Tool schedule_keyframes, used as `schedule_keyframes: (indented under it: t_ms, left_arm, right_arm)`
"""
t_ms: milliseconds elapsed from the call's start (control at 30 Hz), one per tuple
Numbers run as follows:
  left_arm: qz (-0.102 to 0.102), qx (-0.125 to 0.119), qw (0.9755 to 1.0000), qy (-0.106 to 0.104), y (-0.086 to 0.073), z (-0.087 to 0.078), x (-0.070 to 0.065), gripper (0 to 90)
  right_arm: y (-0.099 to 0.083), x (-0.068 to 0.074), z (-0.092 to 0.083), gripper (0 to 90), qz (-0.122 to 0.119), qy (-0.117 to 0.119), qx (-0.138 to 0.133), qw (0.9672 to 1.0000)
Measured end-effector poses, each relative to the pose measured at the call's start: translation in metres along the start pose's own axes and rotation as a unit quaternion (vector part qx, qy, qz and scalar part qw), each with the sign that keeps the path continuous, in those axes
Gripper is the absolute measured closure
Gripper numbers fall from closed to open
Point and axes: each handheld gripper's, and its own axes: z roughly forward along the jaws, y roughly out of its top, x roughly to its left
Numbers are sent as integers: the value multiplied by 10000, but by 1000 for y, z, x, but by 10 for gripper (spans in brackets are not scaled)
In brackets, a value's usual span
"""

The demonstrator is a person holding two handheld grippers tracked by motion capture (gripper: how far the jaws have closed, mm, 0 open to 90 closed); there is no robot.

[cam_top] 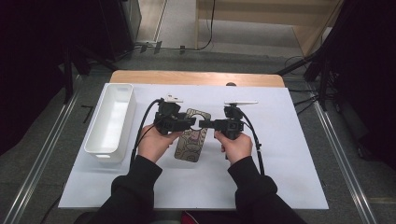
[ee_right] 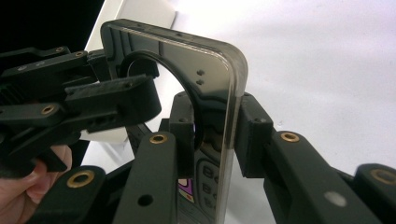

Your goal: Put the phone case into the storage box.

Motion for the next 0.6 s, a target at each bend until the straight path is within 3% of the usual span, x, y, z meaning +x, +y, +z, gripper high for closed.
schedule_keyframes:
  t_ms: [300,467,600]
  left_arm:
    - [20,40,10000,7,0,2,-1,620]
    - [82,44,9998,147,0,2,-3,673]
    - [61,63,9999,141,0,2,-2,691]
  right_arm:
    - [0,4,0,701,-37,18,-23,10000]
    - [0,5,1,701,-48,19,-31,10000]
    - [-1,6,1,701,-62,9,-33,10000]
